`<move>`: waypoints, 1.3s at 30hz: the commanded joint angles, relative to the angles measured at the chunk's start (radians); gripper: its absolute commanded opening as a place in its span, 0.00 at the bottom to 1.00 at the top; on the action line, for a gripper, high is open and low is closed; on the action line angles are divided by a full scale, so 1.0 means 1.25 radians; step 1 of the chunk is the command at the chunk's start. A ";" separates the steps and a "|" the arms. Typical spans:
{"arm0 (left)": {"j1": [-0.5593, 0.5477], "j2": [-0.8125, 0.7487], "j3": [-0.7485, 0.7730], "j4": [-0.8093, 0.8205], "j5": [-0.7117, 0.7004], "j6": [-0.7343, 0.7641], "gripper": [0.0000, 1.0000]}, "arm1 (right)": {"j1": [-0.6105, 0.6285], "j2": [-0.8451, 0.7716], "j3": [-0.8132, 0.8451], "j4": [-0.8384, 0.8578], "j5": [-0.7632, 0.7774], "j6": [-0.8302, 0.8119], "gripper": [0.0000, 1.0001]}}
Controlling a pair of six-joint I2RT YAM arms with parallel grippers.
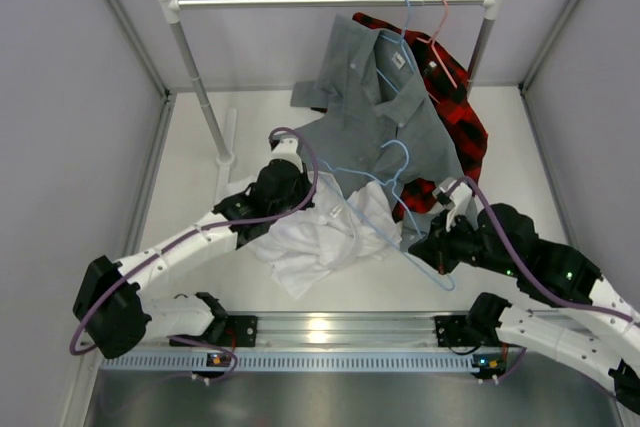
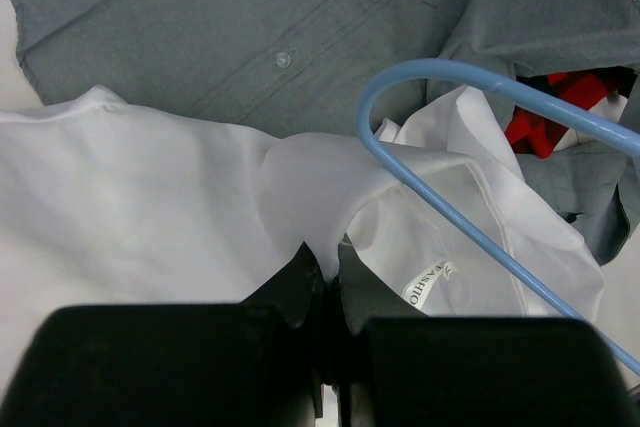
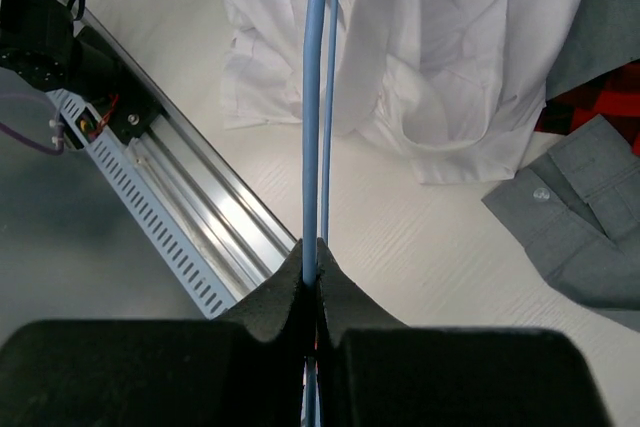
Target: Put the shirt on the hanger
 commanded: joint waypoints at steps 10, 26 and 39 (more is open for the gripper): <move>0.061 0.015 0.051 0.035 0.055 0.001 0.00 | -0.006 -0.083 0.016 -0.033 0.010 0.043 0.00; 0.063 -0.009 0.043 0.047 0.195 -0.013 0.00 | -0.006 0.032 -0.020 0.177 0.007 0.065 0.00; 0.049 -0.038 0.185 -0.203 0.372 0.240 0.00 | -0.008 0.004 -0.021 0.248 -0.039 0.126 0.00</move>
